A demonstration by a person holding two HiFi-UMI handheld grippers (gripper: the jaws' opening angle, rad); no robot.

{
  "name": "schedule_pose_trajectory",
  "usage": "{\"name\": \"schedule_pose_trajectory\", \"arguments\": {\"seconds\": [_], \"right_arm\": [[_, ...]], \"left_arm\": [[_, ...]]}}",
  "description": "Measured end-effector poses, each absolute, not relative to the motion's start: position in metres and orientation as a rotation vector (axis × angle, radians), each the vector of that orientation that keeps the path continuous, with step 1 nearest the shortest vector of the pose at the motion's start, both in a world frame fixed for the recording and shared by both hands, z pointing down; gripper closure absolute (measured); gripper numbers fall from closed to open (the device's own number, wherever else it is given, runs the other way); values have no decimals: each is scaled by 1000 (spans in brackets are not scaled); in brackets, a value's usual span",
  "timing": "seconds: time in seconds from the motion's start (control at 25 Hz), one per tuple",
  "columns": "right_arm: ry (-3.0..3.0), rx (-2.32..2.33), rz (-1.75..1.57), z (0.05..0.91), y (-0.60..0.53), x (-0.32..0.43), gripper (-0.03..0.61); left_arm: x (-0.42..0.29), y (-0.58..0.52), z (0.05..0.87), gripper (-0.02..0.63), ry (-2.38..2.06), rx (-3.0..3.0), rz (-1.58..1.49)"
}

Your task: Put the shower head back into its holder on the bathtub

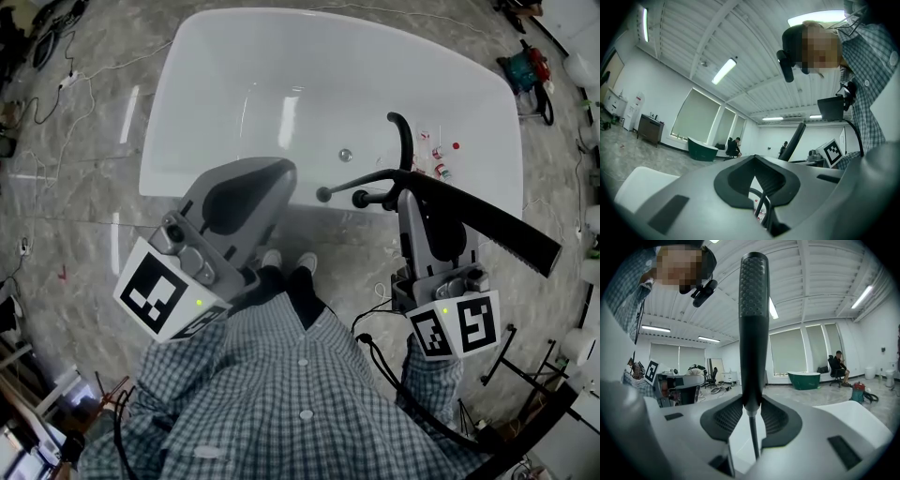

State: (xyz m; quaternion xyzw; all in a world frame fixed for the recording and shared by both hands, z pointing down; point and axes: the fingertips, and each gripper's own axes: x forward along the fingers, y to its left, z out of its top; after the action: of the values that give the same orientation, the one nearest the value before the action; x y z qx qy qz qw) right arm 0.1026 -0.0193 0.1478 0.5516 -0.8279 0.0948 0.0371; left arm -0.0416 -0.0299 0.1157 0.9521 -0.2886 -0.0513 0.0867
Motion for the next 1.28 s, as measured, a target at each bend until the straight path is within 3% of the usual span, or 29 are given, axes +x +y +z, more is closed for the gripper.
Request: {"name": "schedule_pose_trajectory", "arguments": {"seconds": [1.28], "right_arm": [[-2463, 1564, 406, 254, -44, 87, 459]], "left_arm": [[-32, -45, 195, 606, -861, 2755, -44]]}}
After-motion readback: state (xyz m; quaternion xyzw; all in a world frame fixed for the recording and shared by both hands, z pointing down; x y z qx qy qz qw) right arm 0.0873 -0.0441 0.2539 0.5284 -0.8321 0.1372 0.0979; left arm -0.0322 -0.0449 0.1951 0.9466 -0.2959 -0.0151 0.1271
